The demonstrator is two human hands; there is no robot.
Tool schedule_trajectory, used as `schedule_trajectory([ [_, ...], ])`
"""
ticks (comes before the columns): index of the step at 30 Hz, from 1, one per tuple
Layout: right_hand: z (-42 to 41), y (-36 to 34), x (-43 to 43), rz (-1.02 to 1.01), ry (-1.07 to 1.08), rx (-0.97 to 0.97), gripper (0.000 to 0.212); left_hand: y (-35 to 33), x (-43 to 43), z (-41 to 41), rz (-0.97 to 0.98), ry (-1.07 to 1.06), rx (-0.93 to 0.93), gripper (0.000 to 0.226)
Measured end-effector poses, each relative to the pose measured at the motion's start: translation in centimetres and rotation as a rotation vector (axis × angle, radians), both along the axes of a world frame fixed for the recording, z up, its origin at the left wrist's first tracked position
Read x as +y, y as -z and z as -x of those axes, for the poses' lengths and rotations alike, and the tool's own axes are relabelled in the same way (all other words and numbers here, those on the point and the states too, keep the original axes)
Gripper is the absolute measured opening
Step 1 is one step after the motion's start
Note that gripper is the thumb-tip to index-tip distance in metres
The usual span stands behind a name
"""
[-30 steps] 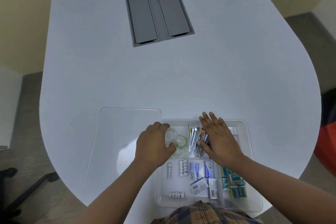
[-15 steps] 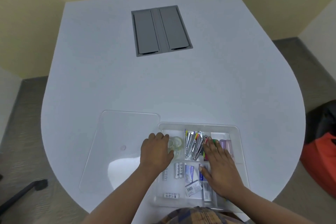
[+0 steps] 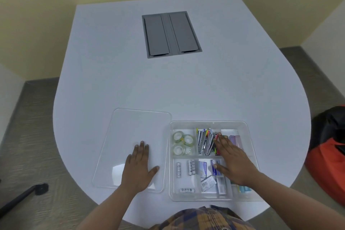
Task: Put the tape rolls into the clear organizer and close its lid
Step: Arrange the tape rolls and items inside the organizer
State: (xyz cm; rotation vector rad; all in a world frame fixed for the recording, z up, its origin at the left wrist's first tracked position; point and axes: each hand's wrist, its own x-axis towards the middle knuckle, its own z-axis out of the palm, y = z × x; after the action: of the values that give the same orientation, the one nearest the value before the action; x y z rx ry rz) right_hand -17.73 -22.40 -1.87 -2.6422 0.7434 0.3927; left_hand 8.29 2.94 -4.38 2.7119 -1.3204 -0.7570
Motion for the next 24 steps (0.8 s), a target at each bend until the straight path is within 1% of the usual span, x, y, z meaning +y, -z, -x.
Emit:
schedule_trajectory([
  [1, -0.2, -0.3, -0.2, 0.009, -0.018, 0.031, 0.085, 0.6, 0.5, -0.2, -0.053, 0.052, 0.021, 0.112],
  [2, -0.4, -0.7, -0.2, 0.024, -0.026, 0.063, 0.087, 1.2, 0.9, -0.3, -0.084, 0.078, 0.047, 0.116],
  [4, -1.0, -1.4, 0.1, 0.036, 0.011, 0.093, 0.092, 1.8, 0.9, -0.5, -0.109, 0.093, 0.095, 0.115],
  [6, -2.0, -2.0, 0.9, 0.043, 0.074, 0.015, 0.092, 2.0, 0.9, -0.6, -0.107, 0.091, 0.11, 0.113],
  [9, -4.3, -3.1, 2.3, 0.037, 0.129, -0.162, 0.077, 1.8, 1.3, -0.4, -0.089, 0.086, 0.131, 0.111],
  [12, -7.0, -3.7, 3.0, 0.004, 0.105, -0.241, 0.05, 1.5, 1.3, -0.2, -0.08, 0.082, 0.119, 0.104],
  [14, -8.9, -4.2, 3.0, -0.04, 0.097, -0.218, 0.039, 1.3, 1.3, -0.1, -0.094, 0.073, 0.118, 0.097],
  [16, -10.5, -4.3, 2.7, -0.039, 0.087, -0.164, 0.037, 1.1, 1.2, -0.2, -0.116, 0.067, 0.147, 0.093],
  [18, -11.9, -4.1, 2.4, -0.013, 0.077, -0.1, 0.036, 1.2, 1.0, -0.5, -0.129, 0.059, 0.176, 0.094],
  [22, -13.4, -3.6, 2.2, -0.001, 0.051, 0.009, 0.023, 1.2, 0.6, -1.4, -0.157, 0.053, 0.205, 0.097],
  [24, -13.8, -3.3, 2.3, 0.004, 0.025, 0.066, 0.021, 1.3, 0.5, -1.5, -0.17, 0.061, 0.21, 0.096],
])
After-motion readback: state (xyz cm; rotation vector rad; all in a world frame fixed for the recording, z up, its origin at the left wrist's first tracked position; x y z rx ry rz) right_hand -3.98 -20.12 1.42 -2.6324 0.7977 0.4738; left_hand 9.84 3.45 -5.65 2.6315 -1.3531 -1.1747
